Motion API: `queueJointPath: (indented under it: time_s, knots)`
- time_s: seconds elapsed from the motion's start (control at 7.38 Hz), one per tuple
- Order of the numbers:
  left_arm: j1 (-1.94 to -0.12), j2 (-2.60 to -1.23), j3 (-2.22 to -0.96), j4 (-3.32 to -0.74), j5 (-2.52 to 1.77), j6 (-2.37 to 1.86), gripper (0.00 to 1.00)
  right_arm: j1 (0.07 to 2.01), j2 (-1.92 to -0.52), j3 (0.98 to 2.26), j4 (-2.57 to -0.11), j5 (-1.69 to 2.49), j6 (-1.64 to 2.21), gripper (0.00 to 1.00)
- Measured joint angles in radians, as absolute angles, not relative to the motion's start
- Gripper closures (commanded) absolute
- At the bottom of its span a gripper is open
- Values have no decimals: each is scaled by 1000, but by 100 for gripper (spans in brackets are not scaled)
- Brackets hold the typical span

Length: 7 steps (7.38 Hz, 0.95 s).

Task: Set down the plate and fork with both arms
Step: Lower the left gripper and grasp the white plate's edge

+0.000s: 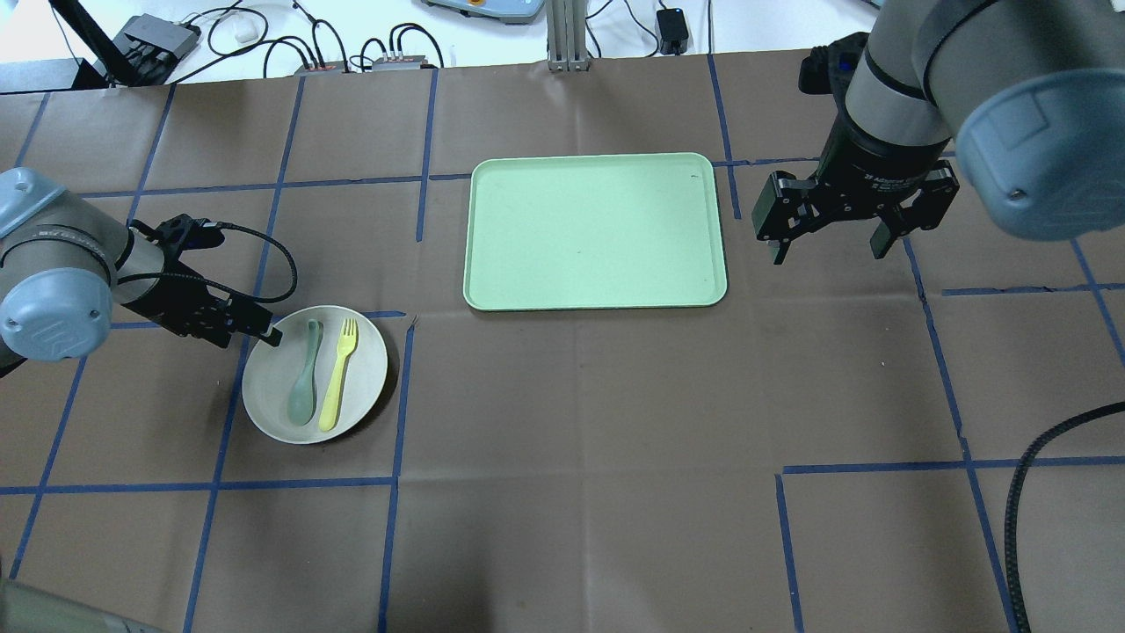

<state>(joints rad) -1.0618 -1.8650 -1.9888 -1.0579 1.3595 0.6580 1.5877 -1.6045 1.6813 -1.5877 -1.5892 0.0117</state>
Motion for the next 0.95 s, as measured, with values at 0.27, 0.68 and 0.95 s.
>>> queueJointPath:
  time_s: [0.27, 0.68, 0.95]
  knots:
    - [-1061, -1876, -1990, -1050, 1353, 645, 12, 1588, -1605, 1681, -1588, -1589, 12, 0]
    - [-1057, -1891, -1987, -1048, 1353, 620, 21, 1588, -1605, 1681, -1588, -1589, 11, 0]
    - [-1037, -1901, -1991, -1049, 1353, 618, 38, 1588, -1605, 1681, -1588, -1589, 11, 0]
